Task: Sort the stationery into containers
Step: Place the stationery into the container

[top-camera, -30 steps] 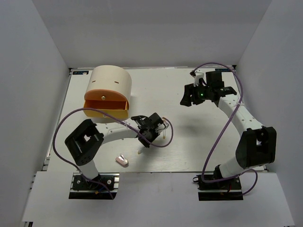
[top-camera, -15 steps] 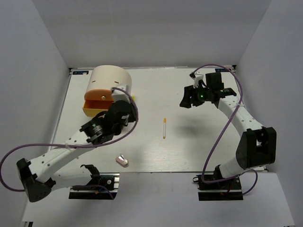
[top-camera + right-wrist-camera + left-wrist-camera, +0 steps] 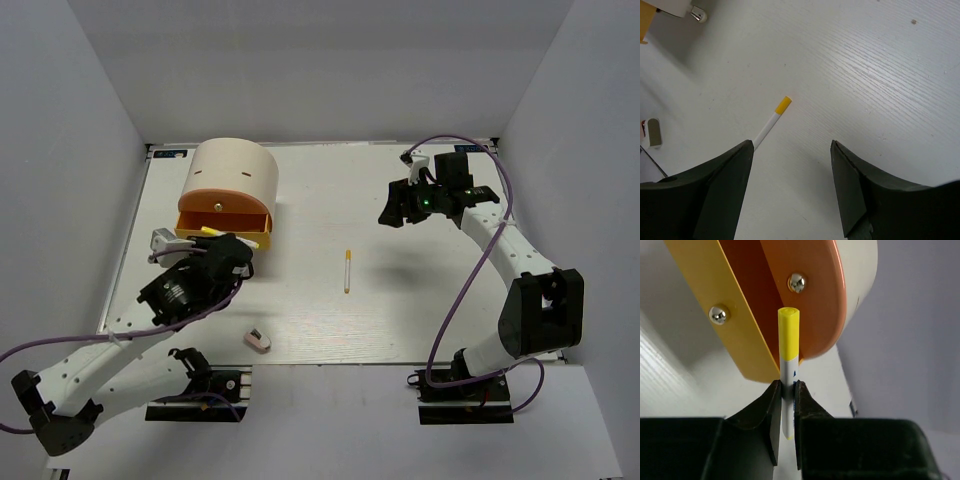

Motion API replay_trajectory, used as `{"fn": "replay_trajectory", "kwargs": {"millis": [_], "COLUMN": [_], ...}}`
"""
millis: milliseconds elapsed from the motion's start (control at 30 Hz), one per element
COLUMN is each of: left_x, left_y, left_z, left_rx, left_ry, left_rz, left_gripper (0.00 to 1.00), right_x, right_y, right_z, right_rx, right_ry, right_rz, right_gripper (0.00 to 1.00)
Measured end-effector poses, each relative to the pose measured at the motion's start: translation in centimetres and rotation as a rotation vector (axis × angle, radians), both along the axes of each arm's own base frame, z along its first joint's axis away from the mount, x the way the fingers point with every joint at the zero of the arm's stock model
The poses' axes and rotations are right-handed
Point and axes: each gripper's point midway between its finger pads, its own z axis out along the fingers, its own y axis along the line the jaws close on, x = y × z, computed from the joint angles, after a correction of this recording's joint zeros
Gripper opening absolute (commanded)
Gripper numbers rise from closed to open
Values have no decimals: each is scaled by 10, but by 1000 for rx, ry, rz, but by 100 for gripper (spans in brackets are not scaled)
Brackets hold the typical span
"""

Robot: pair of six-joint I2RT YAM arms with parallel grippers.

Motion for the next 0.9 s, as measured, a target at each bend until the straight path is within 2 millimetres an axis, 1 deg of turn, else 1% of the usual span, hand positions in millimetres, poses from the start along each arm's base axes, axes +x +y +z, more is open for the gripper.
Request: {"fn": "replay_trajectory", "kwargs": {"millis": [200, 367, 567, 733, 767, 833, 900], "left_x": [20, 39, 57, 68, 70, 75, 79], "left_y": [9, 19, 27, 33, 33, 33, 32], "left_z": [0, -12, -25, -26, -26, -26, -25], "left_rx": [-70, -59, -58, -74, -80, -88, -101], "left_ry": [-59, -58, -42, -34, -33, -30, -22], "left_rz": [158, 263, 332, 371, 375, 383, 386], "left_gripper": [0, 0, 0, 0, 3, 5, 9], "right_x": [-2, -6, -7, -7, -8, -9, -10], "right_y": [0, -1, -1, -1, -1, -2, -2], "right_z": [-4, -11, -8, -6, -7, -9, -9], "right_rx": [2, -2, 0, 2, 1, -1, -1], "right_ry": [7, 22, 5, -9, -6, 0, 0], "right_rz": [4, 5, 7, 9, 9, 9, 9], "right_gripper": [69, 69, 69, 69, 69, 69, 69]}}
